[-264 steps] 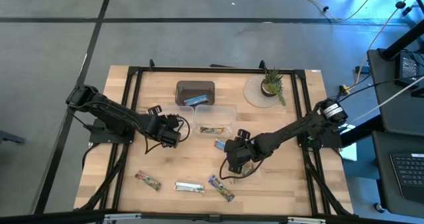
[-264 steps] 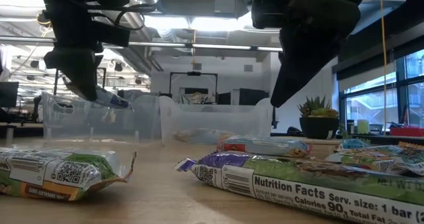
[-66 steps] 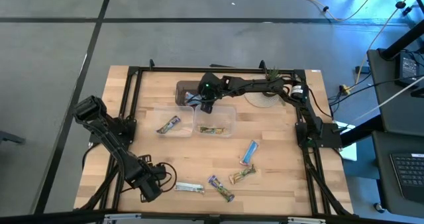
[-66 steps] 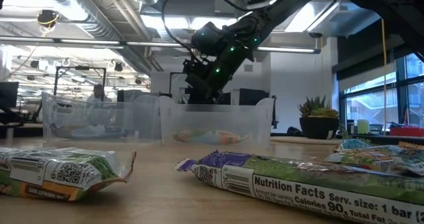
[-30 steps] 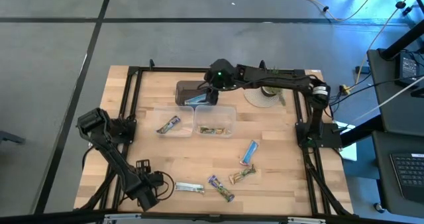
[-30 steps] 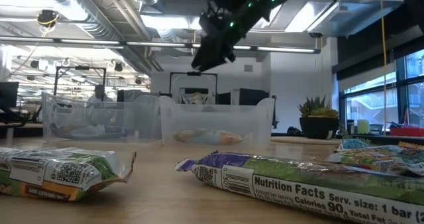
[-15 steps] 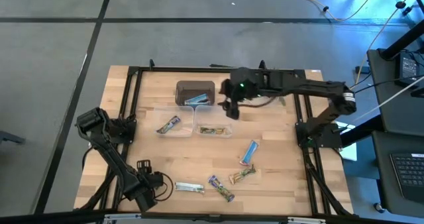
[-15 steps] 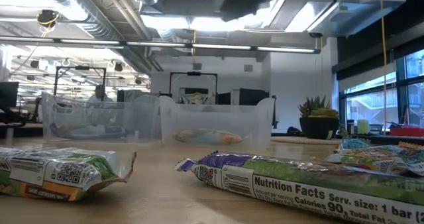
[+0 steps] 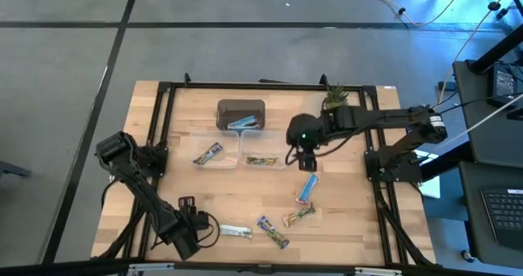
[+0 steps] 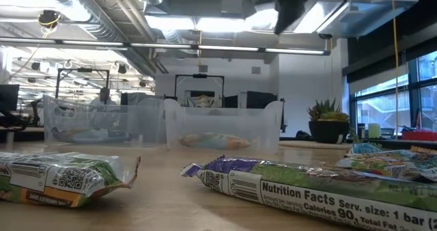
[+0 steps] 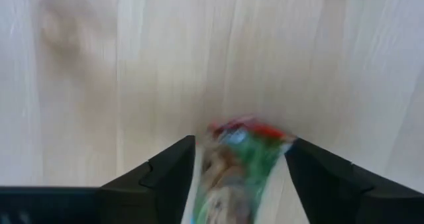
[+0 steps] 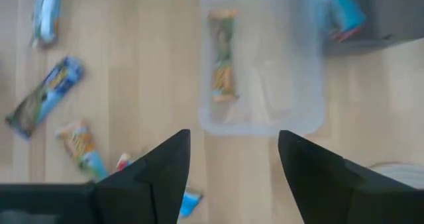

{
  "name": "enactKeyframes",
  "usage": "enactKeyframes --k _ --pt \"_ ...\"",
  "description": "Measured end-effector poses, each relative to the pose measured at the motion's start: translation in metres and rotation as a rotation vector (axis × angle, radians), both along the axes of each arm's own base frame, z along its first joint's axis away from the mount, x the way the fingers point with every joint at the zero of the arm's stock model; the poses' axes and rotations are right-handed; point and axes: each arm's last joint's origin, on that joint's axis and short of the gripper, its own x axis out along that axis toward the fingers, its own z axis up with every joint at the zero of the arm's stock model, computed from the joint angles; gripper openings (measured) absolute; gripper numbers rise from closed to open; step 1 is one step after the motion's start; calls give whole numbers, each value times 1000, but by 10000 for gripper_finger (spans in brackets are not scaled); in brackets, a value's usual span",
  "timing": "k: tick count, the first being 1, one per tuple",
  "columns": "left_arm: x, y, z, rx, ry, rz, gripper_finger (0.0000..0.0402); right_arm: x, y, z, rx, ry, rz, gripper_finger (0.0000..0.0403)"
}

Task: Pick and place Granola Bars by type
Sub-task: Put the red granola bar into the black bin

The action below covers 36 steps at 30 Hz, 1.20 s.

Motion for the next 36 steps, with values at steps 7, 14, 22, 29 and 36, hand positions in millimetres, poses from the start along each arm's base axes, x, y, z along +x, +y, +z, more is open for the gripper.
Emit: enactKeyframes --k 7,14,22,29,36 --pt "9 4 0 -22 -5 12 161 -6 16 -42 33 108 -16 231" --pt "5 2 0 -88 80 36 125 -12 29 -66 49 156 -30 231" --pt "6 2 0 -87 87 -16 95 -15 45 -70 68 159 -35 231" --pt "12 7 1 -85 91 -6 73 -18 59 -70 71 161 -4 231" --pt "22 11 5 -94 73 13 59 -19 64 -70 73 163 2 231"
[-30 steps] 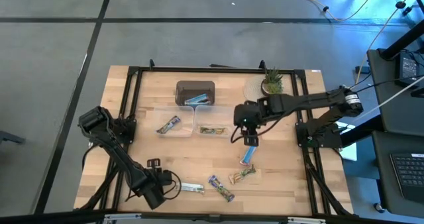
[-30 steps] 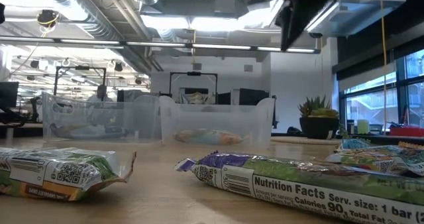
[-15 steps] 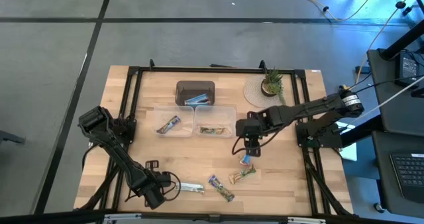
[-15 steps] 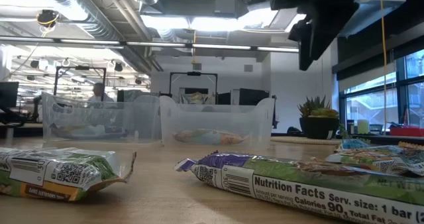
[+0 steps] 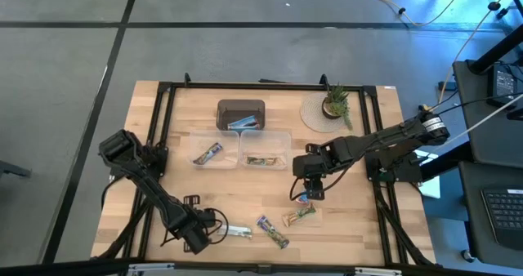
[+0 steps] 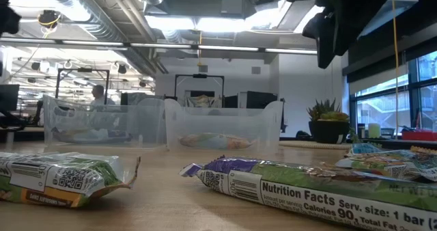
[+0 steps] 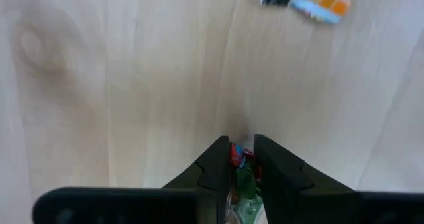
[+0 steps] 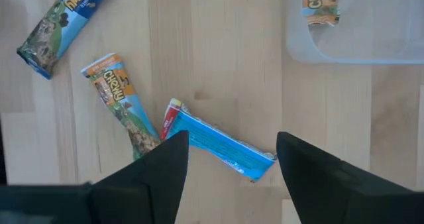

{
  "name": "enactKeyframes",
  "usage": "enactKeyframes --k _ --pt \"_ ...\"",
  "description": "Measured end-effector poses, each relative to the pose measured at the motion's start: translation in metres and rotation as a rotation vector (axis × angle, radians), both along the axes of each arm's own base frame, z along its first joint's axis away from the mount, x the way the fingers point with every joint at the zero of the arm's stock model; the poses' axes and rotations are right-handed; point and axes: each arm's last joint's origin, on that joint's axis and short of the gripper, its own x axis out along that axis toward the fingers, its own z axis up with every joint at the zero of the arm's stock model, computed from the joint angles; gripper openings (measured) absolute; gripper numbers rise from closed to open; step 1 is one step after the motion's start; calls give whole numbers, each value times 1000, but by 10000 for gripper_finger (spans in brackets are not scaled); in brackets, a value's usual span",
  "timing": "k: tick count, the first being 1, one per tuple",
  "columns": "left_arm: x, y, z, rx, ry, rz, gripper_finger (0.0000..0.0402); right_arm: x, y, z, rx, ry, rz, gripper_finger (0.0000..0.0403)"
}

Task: Pick and place Granola Bars by type
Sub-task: Put the red granola bar into the black bin

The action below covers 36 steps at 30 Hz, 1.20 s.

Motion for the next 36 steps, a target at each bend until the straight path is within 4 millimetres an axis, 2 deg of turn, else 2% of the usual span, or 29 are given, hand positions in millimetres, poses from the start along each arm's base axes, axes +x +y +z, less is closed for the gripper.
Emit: enactKeyframes --k 6,13,20,24,28,31,36 --pt "15 2 14 -24 -23 -25 54 0 0 0 0 1 0 231" --pt "41 10 42 35 -100 -92 53 0 0 0 -1 1 2 231" --pt "64 37 86 278 -144 -145 51 0 0 0 8 2 -26 231" --pt "81 63 108 427 -159 -175 50 0 0 0 24 7 -73 231" --pt "98 96 122 495 -147 -222 49 -1 0 0 47 19 -93 231" --pt "105 128 134 497 -153 -222 49 -3 0 2 53 24 -118 231" --pt "114 191 159 480 -264 -59 49 -10 -2 12 71 -1 -147 231"
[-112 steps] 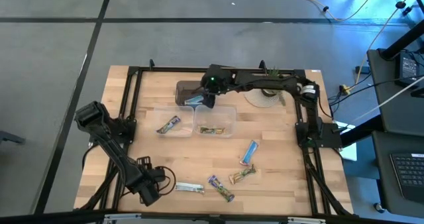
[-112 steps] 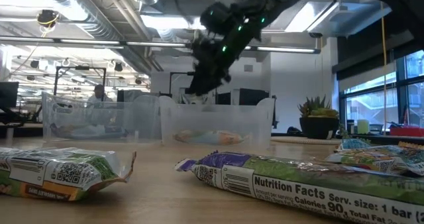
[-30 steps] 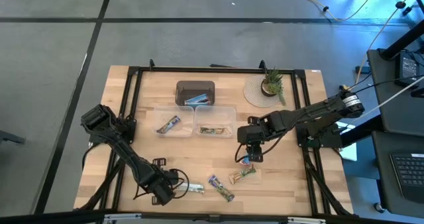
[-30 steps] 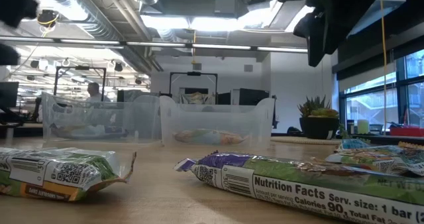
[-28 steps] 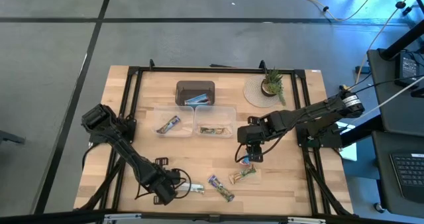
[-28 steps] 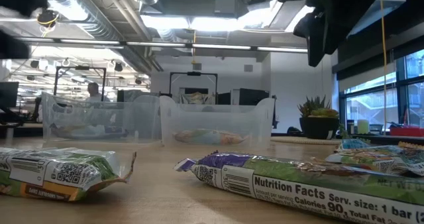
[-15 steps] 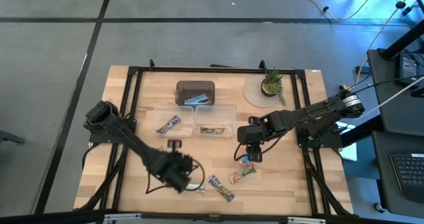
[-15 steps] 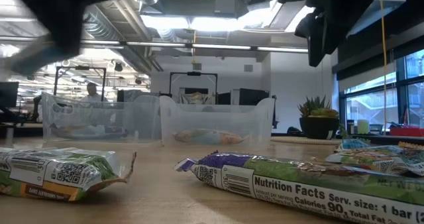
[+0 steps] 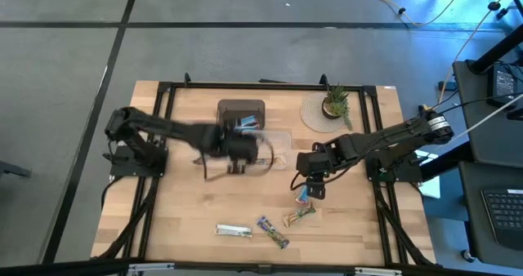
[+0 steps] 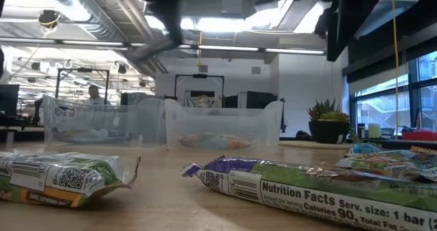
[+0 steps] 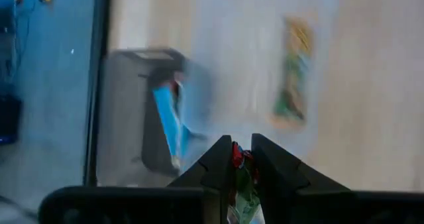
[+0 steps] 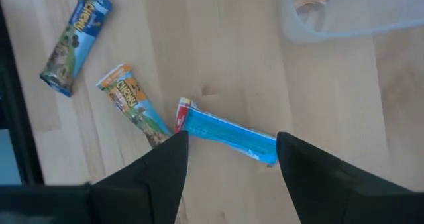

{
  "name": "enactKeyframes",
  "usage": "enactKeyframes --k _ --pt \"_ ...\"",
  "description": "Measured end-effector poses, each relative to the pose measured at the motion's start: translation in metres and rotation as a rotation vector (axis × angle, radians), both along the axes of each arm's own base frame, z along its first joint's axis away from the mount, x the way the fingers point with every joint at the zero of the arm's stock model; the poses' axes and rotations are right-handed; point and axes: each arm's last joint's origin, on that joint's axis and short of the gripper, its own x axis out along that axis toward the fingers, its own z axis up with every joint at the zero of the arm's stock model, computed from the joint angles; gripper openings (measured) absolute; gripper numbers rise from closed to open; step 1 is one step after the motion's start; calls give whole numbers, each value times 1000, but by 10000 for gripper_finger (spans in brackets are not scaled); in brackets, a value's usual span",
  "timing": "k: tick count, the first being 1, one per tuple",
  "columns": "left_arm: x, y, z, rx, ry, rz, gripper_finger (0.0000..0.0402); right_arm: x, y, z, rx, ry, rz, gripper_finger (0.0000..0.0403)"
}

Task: Pick and place Granola Bars by type
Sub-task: Put the red granola bar into the black bin

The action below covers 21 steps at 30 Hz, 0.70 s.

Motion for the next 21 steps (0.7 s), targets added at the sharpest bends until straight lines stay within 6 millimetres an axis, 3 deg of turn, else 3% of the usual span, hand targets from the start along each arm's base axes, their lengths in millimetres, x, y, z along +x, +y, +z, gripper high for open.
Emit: enactKeyframes --k 4,8,14,21 --pt "15 49 10 -115 -180 112 49 -3 -1 6 13 -21 -20 231" --pt "26 90 4 -143 -237 168 49 -5 -1 8 15 -23 -23 231" --pt "33 134 -29 -139 -133 273 49 -5 -2 8 16 -21 -28 231" --pt "47 160 -72 -151 -29 305 49 -6 -2 8 30 -17 -71 231"
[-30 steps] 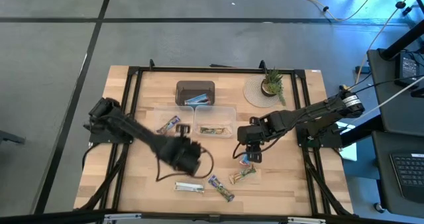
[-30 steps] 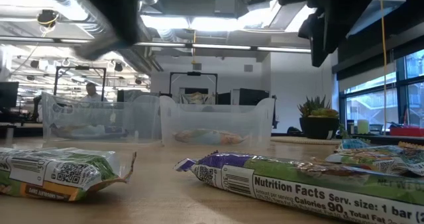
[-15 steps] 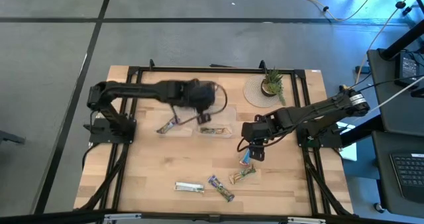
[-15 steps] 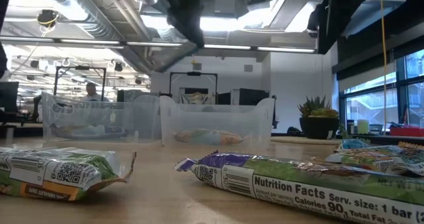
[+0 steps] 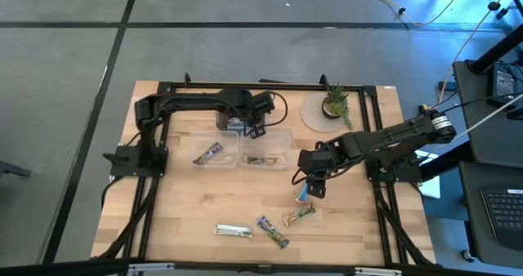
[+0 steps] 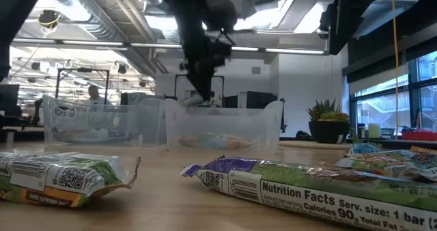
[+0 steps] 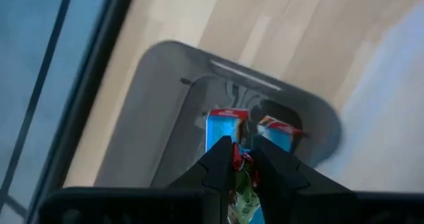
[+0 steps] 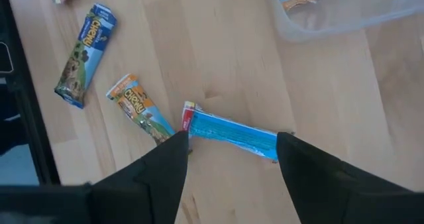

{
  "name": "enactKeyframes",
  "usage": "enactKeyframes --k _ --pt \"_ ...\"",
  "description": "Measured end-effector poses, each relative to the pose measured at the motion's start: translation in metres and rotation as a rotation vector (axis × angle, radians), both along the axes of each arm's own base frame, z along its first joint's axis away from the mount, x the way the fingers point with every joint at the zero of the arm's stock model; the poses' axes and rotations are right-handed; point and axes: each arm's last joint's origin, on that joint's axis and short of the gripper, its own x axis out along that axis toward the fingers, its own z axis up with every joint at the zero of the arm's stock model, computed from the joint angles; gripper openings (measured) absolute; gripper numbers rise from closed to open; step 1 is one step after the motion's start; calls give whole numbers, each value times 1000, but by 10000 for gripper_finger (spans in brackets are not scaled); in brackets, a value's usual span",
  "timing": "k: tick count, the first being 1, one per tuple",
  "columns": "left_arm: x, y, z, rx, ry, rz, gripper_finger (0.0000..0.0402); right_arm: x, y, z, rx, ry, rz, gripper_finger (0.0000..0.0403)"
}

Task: Pick and place Granola Bars by type
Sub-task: Put the red granola bar into the black bin

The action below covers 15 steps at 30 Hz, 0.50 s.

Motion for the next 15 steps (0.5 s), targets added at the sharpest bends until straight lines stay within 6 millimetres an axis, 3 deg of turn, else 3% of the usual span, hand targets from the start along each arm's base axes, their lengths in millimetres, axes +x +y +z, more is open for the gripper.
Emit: enactKeyframes --k 8,15 --pt "7 15 -38 -28 94 28 49 0 0 0 0 -1 1 231" --pt "7 16 -40 -12 105 38 49 -3 9 -1 5 15 44 231"
